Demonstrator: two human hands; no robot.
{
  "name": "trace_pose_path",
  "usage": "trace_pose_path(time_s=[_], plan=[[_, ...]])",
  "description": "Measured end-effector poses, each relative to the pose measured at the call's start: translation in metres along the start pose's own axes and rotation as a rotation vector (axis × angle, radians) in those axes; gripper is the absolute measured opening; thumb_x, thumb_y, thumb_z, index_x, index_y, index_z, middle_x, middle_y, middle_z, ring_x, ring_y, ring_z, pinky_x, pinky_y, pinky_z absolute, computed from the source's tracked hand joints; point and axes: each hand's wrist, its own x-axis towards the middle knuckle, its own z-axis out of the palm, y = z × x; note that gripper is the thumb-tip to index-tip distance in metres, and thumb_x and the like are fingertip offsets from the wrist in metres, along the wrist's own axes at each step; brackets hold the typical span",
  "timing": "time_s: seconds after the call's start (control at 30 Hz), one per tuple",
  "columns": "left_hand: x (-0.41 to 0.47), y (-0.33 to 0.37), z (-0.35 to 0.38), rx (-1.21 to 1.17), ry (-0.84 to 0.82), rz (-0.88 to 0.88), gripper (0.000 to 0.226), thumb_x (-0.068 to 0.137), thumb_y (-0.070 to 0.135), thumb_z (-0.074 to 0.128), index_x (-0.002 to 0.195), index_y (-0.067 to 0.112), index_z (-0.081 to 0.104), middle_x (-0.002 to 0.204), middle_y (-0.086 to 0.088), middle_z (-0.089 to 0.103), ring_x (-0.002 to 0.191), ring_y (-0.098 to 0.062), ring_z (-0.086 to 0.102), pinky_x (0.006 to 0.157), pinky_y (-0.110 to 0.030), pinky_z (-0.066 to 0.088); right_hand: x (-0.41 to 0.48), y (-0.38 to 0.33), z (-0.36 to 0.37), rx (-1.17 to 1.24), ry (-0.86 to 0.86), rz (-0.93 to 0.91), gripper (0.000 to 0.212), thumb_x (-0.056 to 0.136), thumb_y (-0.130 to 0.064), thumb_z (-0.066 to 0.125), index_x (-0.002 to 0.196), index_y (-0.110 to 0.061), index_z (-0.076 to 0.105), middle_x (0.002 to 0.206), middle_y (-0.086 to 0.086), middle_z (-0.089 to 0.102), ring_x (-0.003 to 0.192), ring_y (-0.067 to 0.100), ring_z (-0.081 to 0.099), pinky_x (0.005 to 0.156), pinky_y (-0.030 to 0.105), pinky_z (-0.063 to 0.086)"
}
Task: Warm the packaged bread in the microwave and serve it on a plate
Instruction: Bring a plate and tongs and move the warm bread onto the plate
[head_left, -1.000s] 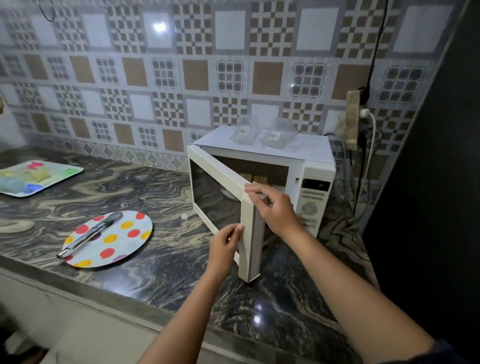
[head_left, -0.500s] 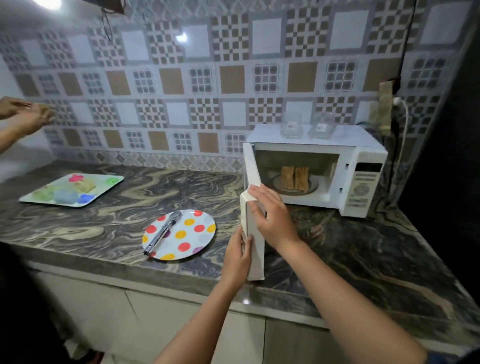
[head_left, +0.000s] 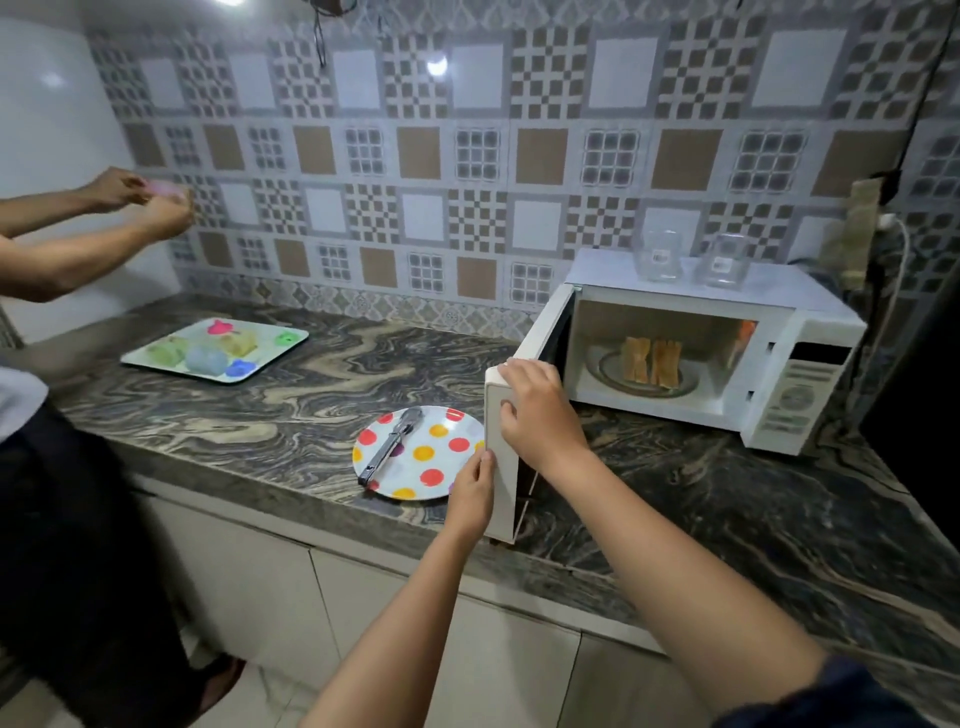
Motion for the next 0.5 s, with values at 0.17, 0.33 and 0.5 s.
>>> trace_pose_path(time_s=[0.17, 0.33, 0.5], plan=[[0.006, -0.006, -0.016, 0.027, 0.044, -0.004, 0.03, 0.098, 0.029, 0.044, 0.075, 0.019, 0.061, 0.079, -0.001, 0.062, 0.075, -0.016, 0.052, 0.069, -0.032, 0.037, 0.01, -0.003, -0.007, -0.015, -0.072, -0.042, 0.036, 0.09, -0.012, 0.047, 0.125, -0.006, 0.053, 0.132, 0.009, 0.052, 0.128, 0.022, 0.038, 0.105, 0.029, 0.029], [0.015, -0.009, -0.048, 0.012, 0.094, -0.026, 0.025, 0.095, 0.024, 0.05, 0.077, 0.012, 0.063, 0.072, 0.0, 0.053, 0.073, -0.016, 0.045, 0.071, -0.031, 0.039, 0.031, -0.02, -0.009, 0.059, -0.168, -0.086, 0.036, 0.094, -0.023, 0.048, 0.127, -0.011, 0.056, 0.135, 0.006, 0.054, 0.134, 0.018, 0.04, 0.11, 0.031, 0.029], [0.048, -0.011, -0.113, -0.018, 0.196, -0.019, 0.025, 0.094, 0.017, 0.052, 0.071, 0.015, 0.061, 0.07, -0.002, 0.054, 0.067, -0.016, 0.044, 0.068, -0.031, 0.036, 0.061, -0.064, 0.026, 0.137, -0.141, -0.11, 0.033, 0.093, -0.02, 0.049, 0.123, -0.01, 0.058, 0.127, 0.007, 0.06, 0.126, 0.019, 0.048, 0.103, 0.032, 0.037]])
